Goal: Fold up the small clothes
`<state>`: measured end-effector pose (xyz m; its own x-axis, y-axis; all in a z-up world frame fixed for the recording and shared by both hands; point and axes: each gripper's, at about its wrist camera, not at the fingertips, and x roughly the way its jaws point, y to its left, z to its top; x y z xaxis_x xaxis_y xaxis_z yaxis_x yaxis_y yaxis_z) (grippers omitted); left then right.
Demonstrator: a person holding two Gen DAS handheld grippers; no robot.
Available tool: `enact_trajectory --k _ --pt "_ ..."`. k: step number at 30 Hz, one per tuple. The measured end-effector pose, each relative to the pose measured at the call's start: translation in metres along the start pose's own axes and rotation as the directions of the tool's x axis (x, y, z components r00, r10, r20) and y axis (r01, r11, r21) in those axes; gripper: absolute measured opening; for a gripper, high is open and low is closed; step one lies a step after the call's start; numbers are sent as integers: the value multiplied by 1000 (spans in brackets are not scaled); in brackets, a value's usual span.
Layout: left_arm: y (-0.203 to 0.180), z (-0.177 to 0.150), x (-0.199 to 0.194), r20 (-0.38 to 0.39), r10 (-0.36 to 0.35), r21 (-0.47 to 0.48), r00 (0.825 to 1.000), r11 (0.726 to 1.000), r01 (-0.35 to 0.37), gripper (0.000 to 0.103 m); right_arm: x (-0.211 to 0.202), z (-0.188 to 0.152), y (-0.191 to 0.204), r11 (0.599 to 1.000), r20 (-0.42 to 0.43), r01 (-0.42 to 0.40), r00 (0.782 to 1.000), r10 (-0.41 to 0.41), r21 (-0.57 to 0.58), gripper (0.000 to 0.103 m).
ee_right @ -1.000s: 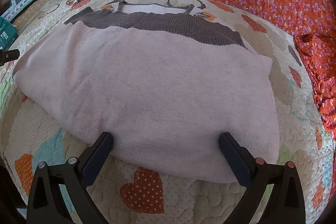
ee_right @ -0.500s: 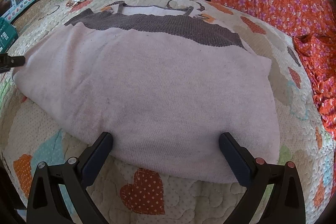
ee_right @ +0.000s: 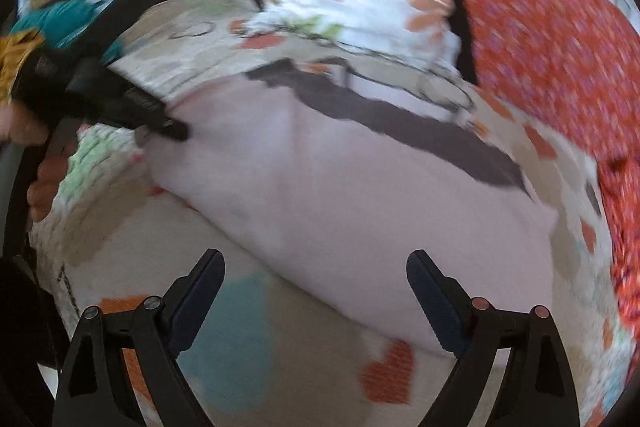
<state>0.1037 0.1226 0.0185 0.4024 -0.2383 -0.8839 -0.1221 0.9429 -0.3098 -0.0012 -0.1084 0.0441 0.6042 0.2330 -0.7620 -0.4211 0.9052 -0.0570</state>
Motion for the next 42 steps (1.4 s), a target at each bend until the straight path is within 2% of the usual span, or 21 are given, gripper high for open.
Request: enact_trajectory --k 3,5,7,9,11,13,15,16,17,20,22,24,25,27,31,34,37,40,42 --pt "25 8 -12 3 -42 -108 999 993 42 15 17 23 31 998 -6 -50 999 50 -26 95" --pt "47 12 -27 38 -24 -179 999 983 31 29 31 36 53 994 -26 -97 995 95 -45 95" --pt "67 16 -41 74 -9 -242 997 970 27 34 44 46 78 989 -43 -117 993 113 -90 95" --pt "88 19 -56 113 17 -297 993 955 17 34 59 56 106 980 -58 -126 991 118 -153 94" --pt "100 20 -68 142 40 -327 989 945 8 34 74 62 131 972 -70 -93 994 79 -218 92" --pt "108 20 -76 163 47 -342 985 940 12 37 93 68 151 962 -80 0 997 -22 -271 84" --pt "109 20 -79 172 42 -342 984 940 20 41 102 78 159 966 -62 47 996 -65 -253 84" --pt "109 19 -79 171 39 -340 985 940 22 42 107 86 161 971 -66 71 994 -89 -228 72" --pt "107 19 -78 168 36 -338 985 941 24 42 112 94 164 976 -78 76 992 -94 -205 55" --pt "106 18 -75 160 31 -346 987 938 26 42 129 109 161 992 -150 48 987 -66 -121 28" --pt "104 16 -75 158 37 -347 987 938 21 43 127 116 148 997 -158 24 987 -35 -67 19" --pt "102 11 -79 158 37 -338 987 941 19 43 115 120 120 998 -147 -46 988 50 34 17" --pt "99 11 -78 158 34 -331 987 944 20 45 106 122 107 996 -132 -55 989 64 69 16" --pt "93 9 -76 154 30 -320 988 947 21 47 80 125 71 987 -85 -62 994 75 145 16" --pt "74 7 -68 142 22 -283 990 959 19 48 17 113 -30 943 6 -22 1000 22 332 14" --pt "53 3 -60 130 20 -239 991 971 11 48 -23 80 -105 890 20 47 998 -63 454 14" --pt "29 -3 -50 109 16 -191 994 982 6 48 -44 32 -161 824 -34 131 990 -135 552 14" --pt "0 -11 -38 88 9 -129 996 992 3 48 -45 -18 -196 755 -117 169 986 -122 634 14" --pt "-19 -17 -31 73 -2 -94 997 996 9 48 -36 -44 -209 719 -140 146 988 -69 680 14"
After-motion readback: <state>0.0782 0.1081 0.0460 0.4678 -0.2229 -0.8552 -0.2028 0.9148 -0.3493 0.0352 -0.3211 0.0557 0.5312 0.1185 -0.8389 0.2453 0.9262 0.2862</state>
